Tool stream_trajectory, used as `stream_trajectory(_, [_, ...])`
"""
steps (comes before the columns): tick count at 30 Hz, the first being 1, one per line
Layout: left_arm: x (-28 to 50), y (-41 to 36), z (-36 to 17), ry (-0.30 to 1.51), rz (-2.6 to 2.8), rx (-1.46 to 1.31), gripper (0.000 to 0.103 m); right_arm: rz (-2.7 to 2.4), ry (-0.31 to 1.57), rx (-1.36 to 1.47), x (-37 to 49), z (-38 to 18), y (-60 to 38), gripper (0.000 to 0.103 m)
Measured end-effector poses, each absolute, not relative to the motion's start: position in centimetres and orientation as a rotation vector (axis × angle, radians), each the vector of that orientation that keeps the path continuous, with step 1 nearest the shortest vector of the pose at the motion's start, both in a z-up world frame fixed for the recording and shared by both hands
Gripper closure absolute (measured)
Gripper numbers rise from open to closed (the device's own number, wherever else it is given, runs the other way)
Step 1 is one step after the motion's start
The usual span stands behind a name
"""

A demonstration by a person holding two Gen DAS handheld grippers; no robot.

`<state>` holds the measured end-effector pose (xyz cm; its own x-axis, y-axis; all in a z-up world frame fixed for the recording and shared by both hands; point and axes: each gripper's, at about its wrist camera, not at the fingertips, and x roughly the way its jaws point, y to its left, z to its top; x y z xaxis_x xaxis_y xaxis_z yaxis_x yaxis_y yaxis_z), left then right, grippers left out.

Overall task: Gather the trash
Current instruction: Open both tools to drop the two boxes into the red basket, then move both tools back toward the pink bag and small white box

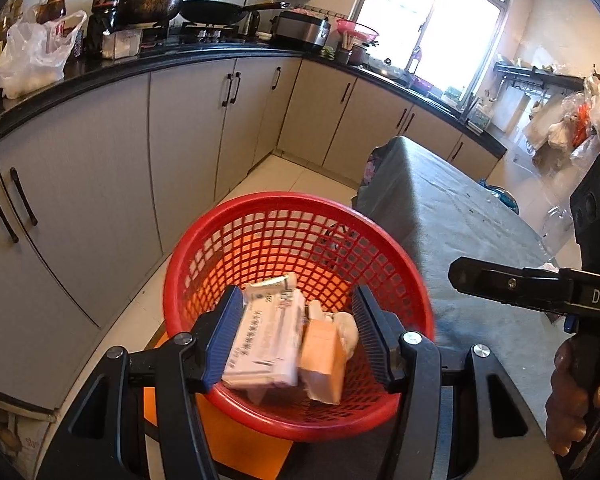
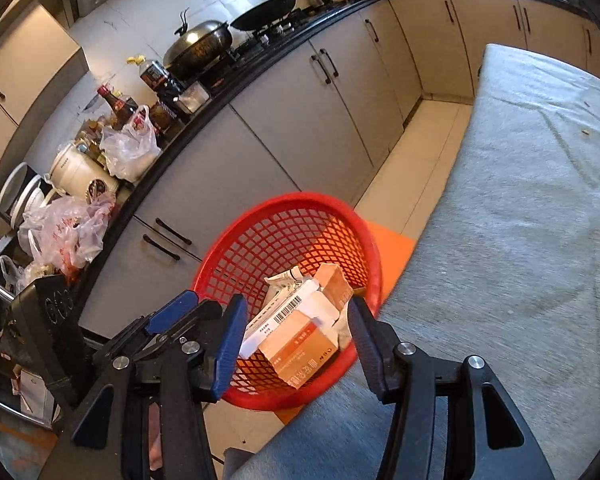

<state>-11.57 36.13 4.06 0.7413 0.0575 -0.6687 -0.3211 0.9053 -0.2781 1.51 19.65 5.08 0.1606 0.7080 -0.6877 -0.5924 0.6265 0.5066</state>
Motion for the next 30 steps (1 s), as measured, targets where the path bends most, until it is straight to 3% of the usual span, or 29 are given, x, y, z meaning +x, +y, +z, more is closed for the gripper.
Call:
stream_trajectory(19, [-8.7,23.8,6.5,0.734,0.033,-0.231,0.043,0.824,0.984,0.265,1.8,6.4,6.1,0.046])
stream_trajectory(30, [-5.5,14.1,5.4,0.812,-0.112,-0.118,0.042,0.472,0.852,0.398,6.4,8.0,-12.3,0.046])
